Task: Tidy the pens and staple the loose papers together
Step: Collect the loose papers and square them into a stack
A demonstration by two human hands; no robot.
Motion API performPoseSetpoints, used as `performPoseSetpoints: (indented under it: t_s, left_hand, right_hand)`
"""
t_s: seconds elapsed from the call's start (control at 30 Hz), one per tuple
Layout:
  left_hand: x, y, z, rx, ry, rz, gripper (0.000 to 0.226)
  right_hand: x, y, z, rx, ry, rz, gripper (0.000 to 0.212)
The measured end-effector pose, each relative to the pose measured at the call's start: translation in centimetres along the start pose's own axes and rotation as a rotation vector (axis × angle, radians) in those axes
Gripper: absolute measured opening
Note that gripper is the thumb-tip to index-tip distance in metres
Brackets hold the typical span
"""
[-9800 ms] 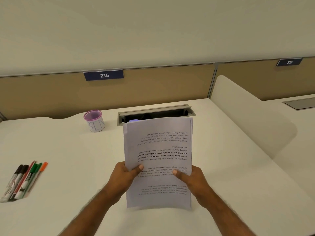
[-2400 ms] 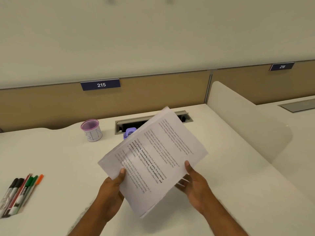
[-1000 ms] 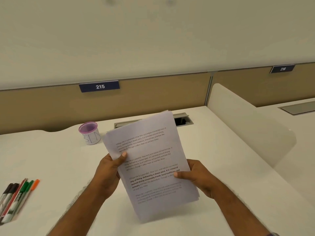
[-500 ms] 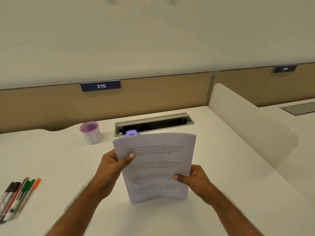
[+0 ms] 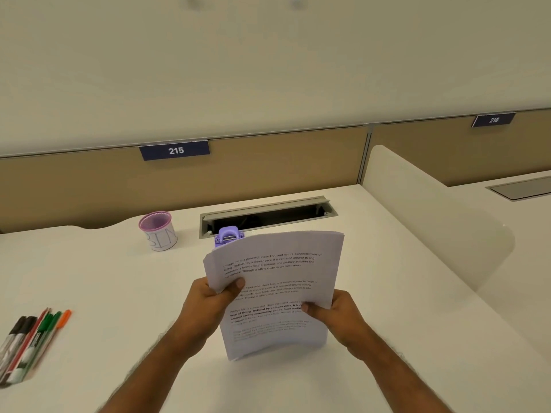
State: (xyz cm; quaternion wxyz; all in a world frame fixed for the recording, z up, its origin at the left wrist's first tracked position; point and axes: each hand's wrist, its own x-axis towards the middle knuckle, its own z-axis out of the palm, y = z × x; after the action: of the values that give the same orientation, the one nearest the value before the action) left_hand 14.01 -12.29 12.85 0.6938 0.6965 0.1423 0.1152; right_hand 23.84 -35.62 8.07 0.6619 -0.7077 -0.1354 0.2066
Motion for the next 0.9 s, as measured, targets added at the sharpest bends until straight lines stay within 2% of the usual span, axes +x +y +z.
performPoseSetpoints:
  t_s: [0.13, 0.23, 0.3, 0.37, 0.4, 0.47, 0.53, 0.57, 0.67, 0.77, 0.9]
  left_hand:
    - [0.1, 0.6, -0.4, -0.12, 0.069, 0.033, 0.026]
    - [0.2, 1.4, -0.7, -0.273, 0.096, 0.068, 0.031]
    - [0.4, 2.0, -0.7, -0.374, 0.101, 0.098, 0.035]
    - [0.6, 2.1, -0.6, -0.463, 0.101, 0.111, 0.041]
    - [0.8, 2.0, -0.5, -0.512, 0.104, 0.103, 0.044]
    - [0.9, 1.7, 0.0, -0.604, 0.11, 0.065, 0.046]
    - [0.8, 1.4, 0.4, -0.673, 0.12, 0.011, 0.047]
    - [0.8, 1.1, 0.5, -0.698, 0.126, -0.013, 0.048]
    - [0.6, 0.0, 0.3, -0.741, 0.173, -0.083, 0.049]
    - [0.4, -0.7, -1.0, -0.733, 0.199, -0.162, 0.045]
    - [0.6, -0.3, -4.4, -0.636, 0.085, -0.223, 0.036]
  right_hand:
    - [-0.3, 0.4, -0.6, 0.04, 0.051, -0.038, 0.031]
    - [-0.1, 1.7, -1.3, -0.002, 0.258, -0.007, 0.069]
    - [-0.1, 2.1, -1.0, 0.107, 0.34, 0.073, 0.092]
    - [0.0, 2.6, -0.3, 0.333, 0.262, 0.121, 0.104]
    - [0.0, 2.7, 0.1, 0.451, 0.171, 0.144, 0.106]
    - [-0.3, 2.3, 1.0, 0.598, -0.02, 0.145, 0.093]
    - [-0.5, 1.4, 1.6, 0.667, -0.108, 0.092, 0.071]
    - [-0.5, 0.9, 1.8, 0.687, -0.1, 0.063, 0.06]
    - [0.0, 0.0, 1.4, 0.669, 0.06, 0.024, 0.039]
    - [0.2, -0.7, 0.1, 0.581, 0.14, -0.009, 0.034]
    - [0.0, -1.7, -2.3, 0.48, 0.137, 0.012, 0.035]
